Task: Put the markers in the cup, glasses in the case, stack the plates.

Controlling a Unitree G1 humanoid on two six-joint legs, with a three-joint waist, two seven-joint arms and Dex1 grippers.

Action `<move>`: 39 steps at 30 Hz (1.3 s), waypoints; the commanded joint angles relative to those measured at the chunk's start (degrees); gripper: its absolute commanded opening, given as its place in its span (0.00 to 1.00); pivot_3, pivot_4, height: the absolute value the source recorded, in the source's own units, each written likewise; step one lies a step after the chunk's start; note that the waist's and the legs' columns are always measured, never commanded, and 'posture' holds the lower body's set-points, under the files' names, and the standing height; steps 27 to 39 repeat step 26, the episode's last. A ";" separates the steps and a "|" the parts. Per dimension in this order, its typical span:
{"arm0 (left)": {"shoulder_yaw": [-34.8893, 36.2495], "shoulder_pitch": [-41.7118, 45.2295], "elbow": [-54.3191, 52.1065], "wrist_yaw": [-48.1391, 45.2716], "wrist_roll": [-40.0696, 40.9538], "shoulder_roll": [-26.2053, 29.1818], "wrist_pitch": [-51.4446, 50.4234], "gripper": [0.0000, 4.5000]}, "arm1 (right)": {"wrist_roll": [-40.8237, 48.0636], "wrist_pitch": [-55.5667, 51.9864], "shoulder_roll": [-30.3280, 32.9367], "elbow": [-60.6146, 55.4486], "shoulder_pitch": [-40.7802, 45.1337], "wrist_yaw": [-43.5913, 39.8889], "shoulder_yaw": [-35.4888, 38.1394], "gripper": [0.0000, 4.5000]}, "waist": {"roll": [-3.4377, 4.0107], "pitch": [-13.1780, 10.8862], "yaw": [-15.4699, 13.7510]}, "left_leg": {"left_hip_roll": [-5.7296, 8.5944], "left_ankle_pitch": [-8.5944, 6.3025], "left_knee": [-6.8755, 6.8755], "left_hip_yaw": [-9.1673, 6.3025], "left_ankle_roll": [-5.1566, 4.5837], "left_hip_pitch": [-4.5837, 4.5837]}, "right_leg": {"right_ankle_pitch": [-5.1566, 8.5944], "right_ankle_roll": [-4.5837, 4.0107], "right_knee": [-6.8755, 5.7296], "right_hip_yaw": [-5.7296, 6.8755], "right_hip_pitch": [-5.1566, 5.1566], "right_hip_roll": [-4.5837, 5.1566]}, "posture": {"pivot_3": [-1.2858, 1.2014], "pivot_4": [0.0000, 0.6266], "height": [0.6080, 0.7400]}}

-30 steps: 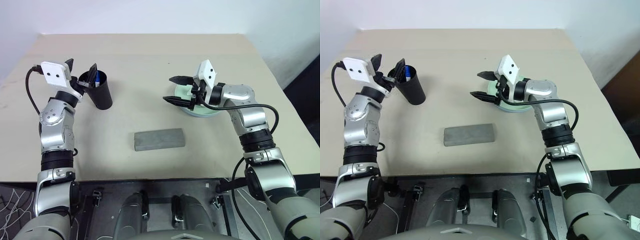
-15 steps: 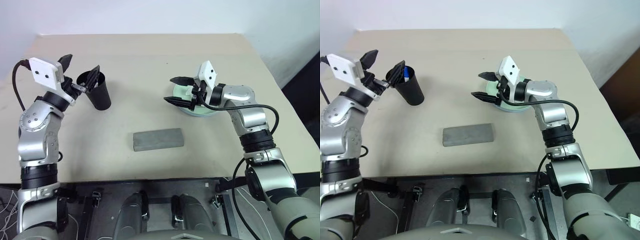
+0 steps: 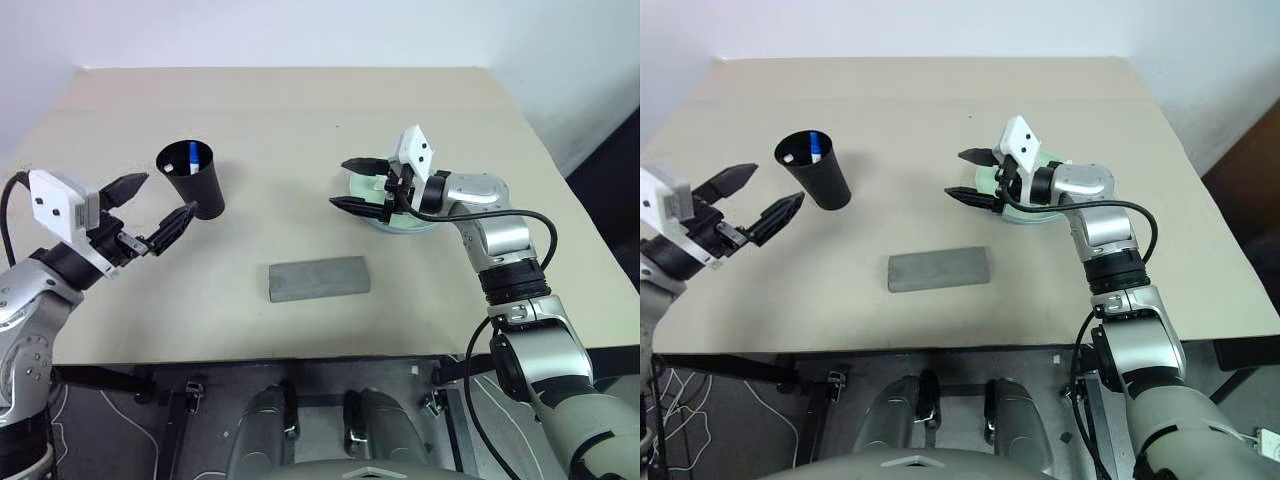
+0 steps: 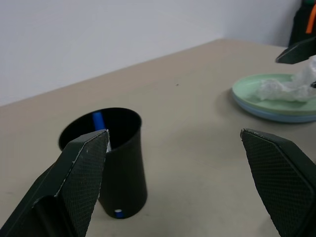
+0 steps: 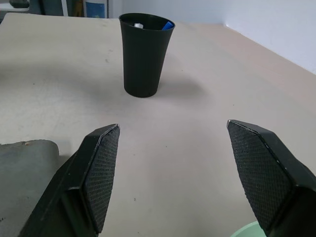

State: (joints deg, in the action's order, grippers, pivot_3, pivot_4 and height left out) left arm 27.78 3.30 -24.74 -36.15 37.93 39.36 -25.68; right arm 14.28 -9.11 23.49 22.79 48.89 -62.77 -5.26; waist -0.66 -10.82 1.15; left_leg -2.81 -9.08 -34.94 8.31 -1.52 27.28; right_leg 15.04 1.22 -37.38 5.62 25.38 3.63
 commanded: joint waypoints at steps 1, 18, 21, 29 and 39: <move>-0.30 -1.06 0.42 -2.80 -0.18 -1.88 4.54 0.99 | 1.99 -0.57 0.93 -3.27 -0.46 -1.94 1.12 0.82 | 0.00 0.00 -0.01 | 0.00 0.00 0.02 0.00 0.00 0.02 | 0.00 0.00 0.03 0.00 -0.01 -0.01 | 0.52 0.24 0.81; -8.92 4.98 21.03 -15.82 -7.55 -6.63 23.37 1.00 | 10.06 -15.35 10.19 -20.17 -14.60 -2.63 6.50 1.00 | 0.04 0.02 -0.29 | -0.03 0.00 0.13 0.08 0.00 0.11 | 0.00 -0.02 0.18 -0.01 0.06 0.01 | 0.52 0.24 0.81; -9.72 6.52 23.27 -17.16 -7.85 -6.64 24.72 1.00 | 10.88 -16.74 10.50 -21.79 -16.00 -0.20 7.98 1.00 | 0.04 0.02 -0.15 | -0.03 -0.01 0.05 0.08 -0.01 0.11 | 0.00 -0.01 0.27 -0.01 0.05 0.02 | 0.52 0.24 0.81; -10.29 7.83 25.61 -19.01 -7.76 -6.29 25.90 1.00 | 10.54 -15.58 9.80 -21.58 -16.81 3.26 9.30 1.00 | 0.03 0.02 -0.03 | -0.02 -0.01 0.07 0.09 -0.03 0.11 | -0.01 0.00 0.29 -0.01 0.00 0.04 | 0.52 0.24 0.81; -10.29 7.83 25.61 -19.01 -7.76 -6.29 25.90 1.00 | 10.54 -15.58 9.80 -21.58 -16.81 3.26 9.30 1.00 | 0.03 0.02 -0.03 | -0.02 -0.01 0.07 0.09 -0.03 0.11 | -0.01 0.00 0.29 -0.01 0.00 0.04 | 0.52 0.24 0.81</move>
